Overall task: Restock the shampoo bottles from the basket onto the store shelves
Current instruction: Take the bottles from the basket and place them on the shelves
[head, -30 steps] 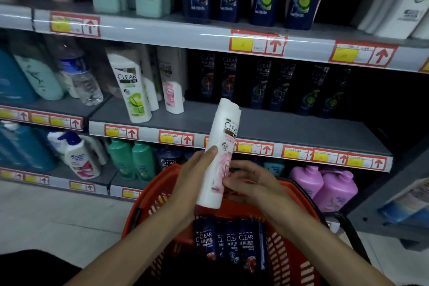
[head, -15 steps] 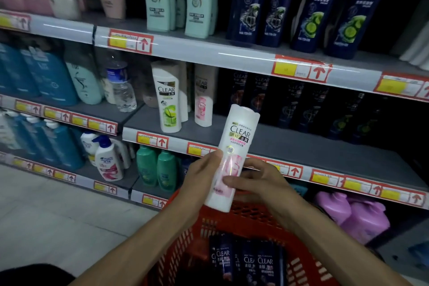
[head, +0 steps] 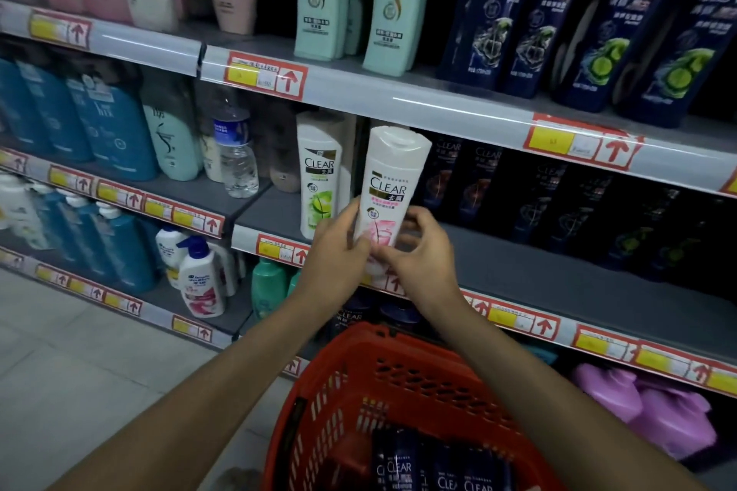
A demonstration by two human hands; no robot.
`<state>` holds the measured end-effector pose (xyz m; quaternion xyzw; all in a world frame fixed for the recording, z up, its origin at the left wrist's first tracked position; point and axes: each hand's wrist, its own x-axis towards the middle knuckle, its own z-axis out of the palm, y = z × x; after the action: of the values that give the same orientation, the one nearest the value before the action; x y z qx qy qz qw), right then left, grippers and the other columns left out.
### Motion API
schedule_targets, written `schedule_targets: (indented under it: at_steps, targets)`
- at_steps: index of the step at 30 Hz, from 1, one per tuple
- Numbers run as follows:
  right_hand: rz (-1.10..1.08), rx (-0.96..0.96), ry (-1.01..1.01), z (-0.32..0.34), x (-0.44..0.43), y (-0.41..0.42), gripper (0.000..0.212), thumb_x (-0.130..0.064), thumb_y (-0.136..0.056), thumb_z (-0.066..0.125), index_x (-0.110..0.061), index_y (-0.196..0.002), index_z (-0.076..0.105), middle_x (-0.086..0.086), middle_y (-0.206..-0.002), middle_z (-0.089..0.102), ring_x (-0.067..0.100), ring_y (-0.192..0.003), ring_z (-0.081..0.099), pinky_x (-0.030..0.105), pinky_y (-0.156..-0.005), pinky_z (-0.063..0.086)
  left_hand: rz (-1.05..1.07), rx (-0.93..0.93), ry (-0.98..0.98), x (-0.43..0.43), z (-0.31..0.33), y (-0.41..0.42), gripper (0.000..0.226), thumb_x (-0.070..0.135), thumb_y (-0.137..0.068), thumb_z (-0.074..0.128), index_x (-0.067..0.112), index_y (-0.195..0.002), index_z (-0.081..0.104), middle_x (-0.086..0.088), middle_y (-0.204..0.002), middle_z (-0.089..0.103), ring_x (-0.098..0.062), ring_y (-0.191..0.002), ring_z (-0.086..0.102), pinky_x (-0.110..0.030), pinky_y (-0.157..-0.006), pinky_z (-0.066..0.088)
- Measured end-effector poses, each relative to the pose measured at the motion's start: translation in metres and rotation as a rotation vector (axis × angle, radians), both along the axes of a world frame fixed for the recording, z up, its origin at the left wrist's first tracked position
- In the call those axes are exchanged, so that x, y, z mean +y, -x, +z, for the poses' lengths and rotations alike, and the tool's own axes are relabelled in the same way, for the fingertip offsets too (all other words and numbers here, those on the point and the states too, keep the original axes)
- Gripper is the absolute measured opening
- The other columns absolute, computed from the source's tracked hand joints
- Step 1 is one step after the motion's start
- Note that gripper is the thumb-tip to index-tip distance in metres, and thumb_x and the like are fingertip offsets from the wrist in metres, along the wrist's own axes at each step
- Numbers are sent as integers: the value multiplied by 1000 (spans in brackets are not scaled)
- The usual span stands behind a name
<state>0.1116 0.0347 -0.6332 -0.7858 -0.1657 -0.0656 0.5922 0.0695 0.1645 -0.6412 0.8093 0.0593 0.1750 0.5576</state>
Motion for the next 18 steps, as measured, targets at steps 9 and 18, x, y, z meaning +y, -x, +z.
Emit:
schedule_targets:
  at_steps: [9,18]
  targets:
    - [-88,-45,68,-16,27,-54,53,-4,-77,84,-18,-123,61,-7,-111,72,4,-96,68,36,-82,62,-50,12,90,12,-2,-34,67,19,-87,53,44,-149,44,15,-133,66,-11,-122,63,-44,-104,54]
    - [-129,-62,109,-36,29,-70,61,-15,-79,85,-21,-134,57,-6,-123,67,7,-110,65,40,-89,61,-55,-11,148,6,-13,-46,68,-9,-89,53,38,-138,50,11,-126,68,-7,-115,65,-30,-95,55]
